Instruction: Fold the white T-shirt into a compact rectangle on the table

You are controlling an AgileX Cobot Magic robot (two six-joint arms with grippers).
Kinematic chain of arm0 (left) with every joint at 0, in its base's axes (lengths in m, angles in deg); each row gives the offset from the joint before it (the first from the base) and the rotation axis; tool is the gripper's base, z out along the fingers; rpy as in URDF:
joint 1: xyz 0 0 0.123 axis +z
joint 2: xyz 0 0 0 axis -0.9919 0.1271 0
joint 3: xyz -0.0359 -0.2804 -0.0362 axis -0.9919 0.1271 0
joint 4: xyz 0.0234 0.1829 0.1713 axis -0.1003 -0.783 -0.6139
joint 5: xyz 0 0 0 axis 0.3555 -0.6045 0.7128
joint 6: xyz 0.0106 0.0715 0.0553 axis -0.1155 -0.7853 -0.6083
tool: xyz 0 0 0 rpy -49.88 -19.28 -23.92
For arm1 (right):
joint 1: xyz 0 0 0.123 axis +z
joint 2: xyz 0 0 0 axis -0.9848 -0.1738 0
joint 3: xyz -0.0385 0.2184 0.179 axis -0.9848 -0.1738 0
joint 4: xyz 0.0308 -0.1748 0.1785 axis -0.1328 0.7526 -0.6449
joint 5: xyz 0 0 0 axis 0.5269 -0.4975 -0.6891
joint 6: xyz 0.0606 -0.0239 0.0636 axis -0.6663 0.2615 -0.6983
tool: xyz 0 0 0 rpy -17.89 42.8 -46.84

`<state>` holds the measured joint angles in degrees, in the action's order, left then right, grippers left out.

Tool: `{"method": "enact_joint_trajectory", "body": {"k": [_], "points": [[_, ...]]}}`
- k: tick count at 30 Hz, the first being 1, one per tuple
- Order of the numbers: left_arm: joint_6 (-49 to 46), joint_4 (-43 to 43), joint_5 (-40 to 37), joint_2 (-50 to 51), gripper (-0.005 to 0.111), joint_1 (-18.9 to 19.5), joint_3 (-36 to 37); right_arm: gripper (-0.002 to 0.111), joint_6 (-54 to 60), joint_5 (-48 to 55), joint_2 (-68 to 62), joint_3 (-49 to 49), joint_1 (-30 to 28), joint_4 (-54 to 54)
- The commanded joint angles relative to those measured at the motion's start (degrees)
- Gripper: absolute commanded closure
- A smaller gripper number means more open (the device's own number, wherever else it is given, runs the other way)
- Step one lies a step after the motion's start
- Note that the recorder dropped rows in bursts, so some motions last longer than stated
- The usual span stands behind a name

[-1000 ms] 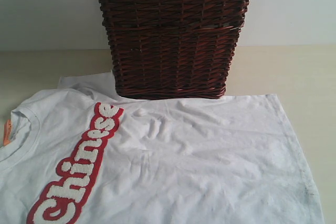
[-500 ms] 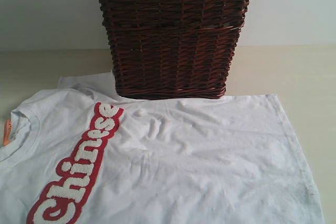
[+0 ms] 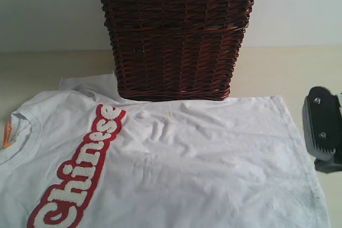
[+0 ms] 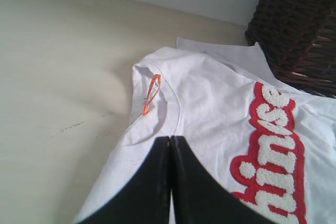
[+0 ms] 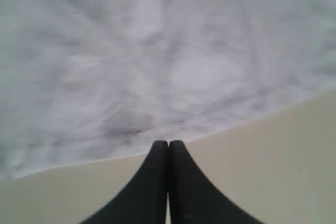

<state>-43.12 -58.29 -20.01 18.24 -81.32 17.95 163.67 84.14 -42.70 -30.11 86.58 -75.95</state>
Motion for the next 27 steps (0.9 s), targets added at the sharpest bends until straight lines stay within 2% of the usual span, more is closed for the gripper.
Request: {"method": "enact_joint_trajectory", "body": {"k": [1, 2, 3, 6, 9, 17, 19, 20, 22, 27], "points": [[0.0, 0.2, 0.4, 0.3, 0.107, -0.3, -0.2, 0.108, 15.5, 10.7, -13.1, 5.7, -0.1, -14.0], [0.0, 0.2, 0.4, 0.3, 0.107, -0.3, -0.2, 0.108, 13.7, 8.8, -15.4, 6.1, -0.1, -16.7], [0.0, 0.2, 0.4, 0.3, 0.107, -0.3, -0.2, 0.108, 6.1, 4.1, -19.2, 6.6, -0.1, -19.3], [0.0, 0.2, 0.4, 0.3, 0.107, -0.3, -0.2, 0.108, 2.4, -0.9, -23.2, 7.1, -0.1, -14.6], [0.0, 0.2, 0.4, 0.3, 0.107, -0.3, -0.2, 0.108, 1.4, -1.5, -27.2, 7.1, -1.4, -7.5], [-0.1, 0.2, 0.4, 0.3, 0.107, -0.3, -0.2, 0.108, -0.2, -4.6, -31.2, 7.1, -7.3, -4.1], [-0.1, 0.2, 0.4, 0.3, 0.107, -0.3, -0.2, 0.108, -3.5, -6.3, -31.9, 7.1, -9.4, 2.7], [-0.1, 0.2, 0.4, 0.3, 0.107, -0.3, -0.2, 0.108, -8.9, -8.5, -32.1, 7.1, -10.8, 7.3], [-0.1, 0.2, 0.4, 0.3, 0.107, -0.3, -0.2, 0.108, -13.8, -10.0, -32.1, 7.1, -11.7, 10.5], [0.0, 0.2, 0.4, 0.3, 0.107, -0.3, -0.2, 0.108, -14.1, -7.8, -31.1, 7.1, -11.7, 7.9]]}}
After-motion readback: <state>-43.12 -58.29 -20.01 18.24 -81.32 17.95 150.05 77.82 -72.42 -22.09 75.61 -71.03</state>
